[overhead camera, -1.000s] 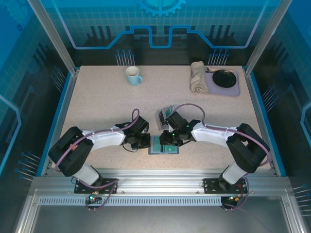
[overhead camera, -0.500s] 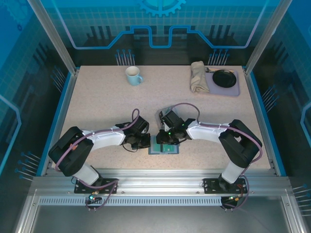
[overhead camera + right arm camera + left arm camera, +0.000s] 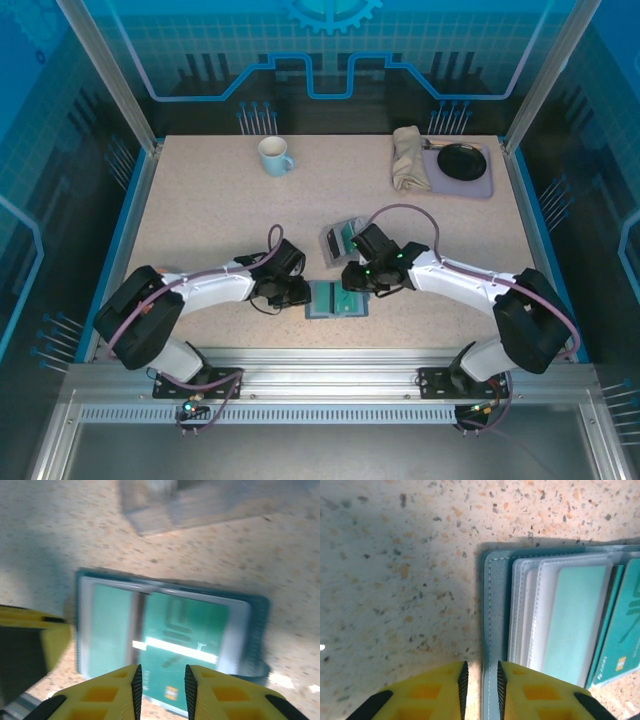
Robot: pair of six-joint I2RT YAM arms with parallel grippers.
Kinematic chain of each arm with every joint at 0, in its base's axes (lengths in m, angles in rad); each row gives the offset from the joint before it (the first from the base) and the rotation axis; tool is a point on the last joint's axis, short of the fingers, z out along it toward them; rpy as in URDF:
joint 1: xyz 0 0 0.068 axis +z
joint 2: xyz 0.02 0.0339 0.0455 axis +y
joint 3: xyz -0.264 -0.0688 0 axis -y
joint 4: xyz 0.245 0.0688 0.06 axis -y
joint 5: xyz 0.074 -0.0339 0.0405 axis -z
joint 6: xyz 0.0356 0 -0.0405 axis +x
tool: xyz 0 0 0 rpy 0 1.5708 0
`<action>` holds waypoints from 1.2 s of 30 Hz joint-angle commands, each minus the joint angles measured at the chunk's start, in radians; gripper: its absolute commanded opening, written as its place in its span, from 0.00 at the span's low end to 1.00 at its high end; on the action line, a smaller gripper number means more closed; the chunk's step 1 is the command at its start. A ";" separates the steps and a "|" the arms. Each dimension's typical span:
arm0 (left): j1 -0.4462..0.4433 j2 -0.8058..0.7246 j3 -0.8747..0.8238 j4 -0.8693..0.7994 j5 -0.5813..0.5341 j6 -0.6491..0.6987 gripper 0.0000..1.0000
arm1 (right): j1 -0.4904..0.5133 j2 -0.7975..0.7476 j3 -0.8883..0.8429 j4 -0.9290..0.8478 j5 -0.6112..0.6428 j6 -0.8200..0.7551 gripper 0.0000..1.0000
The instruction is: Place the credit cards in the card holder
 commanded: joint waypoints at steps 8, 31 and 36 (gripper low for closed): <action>-0.012 -0.151 0.049 -0.040 0.035 -0.056 0.42 | -0.033 0.045 -0.067 0.085 -0.148 -0.006 0.29; -0.124 0.238 0.248 0.082 0.109 -0.202 0.43 | -0.087 0.143 -0.191 0.101 -0.084 0.058 0.10; -0.139 0.264 0.262 0.040 0.069 -0.205 0.43 | -0.100 0.139 -0.218 0.121 -0.097 0.069 0.09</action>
